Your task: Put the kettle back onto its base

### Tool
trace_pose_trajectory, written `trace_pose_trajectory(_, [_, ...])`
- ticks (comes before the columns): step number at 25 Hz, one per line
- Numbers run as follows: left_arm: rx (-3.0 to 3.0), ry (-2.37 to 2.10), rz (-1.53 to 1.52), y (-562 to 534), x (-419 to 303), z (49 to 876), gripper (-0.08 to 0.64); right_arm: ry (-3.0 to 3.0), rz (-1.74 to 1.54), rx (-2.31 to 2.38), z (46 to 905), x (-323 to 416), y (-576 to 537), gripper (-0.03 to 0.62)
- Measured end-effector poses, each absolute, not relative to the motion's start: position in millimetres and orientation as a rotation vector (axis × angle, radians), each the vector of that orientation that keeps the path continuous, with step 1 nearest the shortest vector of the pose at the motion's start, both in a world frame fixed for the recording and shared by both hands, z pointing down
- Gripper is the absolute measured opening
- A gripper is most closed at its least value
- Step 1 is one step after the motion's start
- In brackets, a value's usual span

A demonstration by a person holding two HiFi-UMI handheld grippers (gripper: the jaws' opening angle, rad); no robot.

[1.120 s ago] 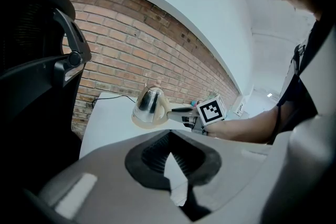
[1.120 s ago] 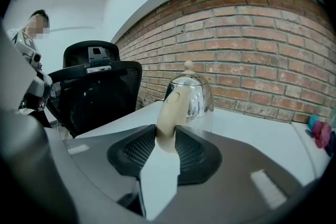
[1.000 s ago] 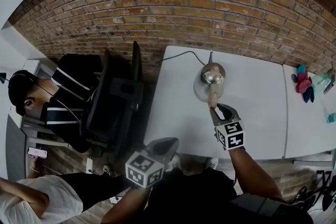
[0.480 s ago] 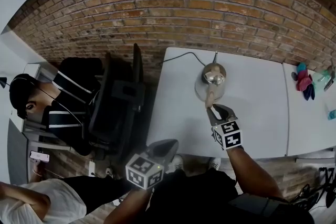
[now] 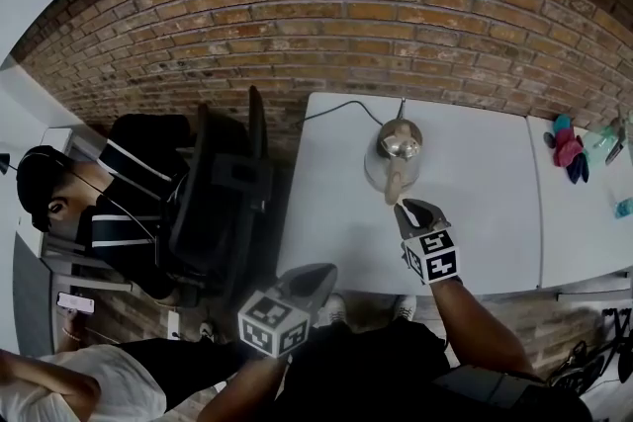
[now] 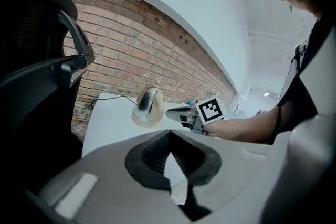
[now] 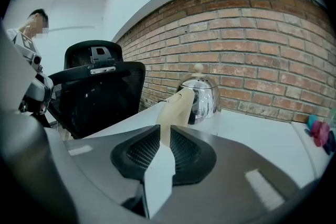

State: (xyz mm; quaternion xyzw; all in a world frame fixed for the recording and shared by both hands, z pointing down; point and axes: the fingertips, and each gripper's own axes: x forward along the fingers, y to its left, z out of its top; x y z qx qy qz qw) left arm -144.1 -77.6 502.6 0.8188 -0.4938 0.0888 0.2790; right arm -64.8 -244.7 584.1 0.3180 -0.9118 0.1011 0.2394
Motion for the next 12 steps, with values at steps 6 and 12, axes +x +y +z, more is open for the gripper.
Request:
trace_pose_trajectory(6, [2.237,-1.283,0.237,-76.3,-140.1,501.2,0.000,-2.494,0.290,0.921,575.2,-48.9,-233.1,0.080])
trace_pose_trajectory(12, [2.285,-1.213,0.261,-72.9,-134.3,501.2,0.000,-2.494,0.314,0.972,566.7,-35.5,-215.1,0.050])
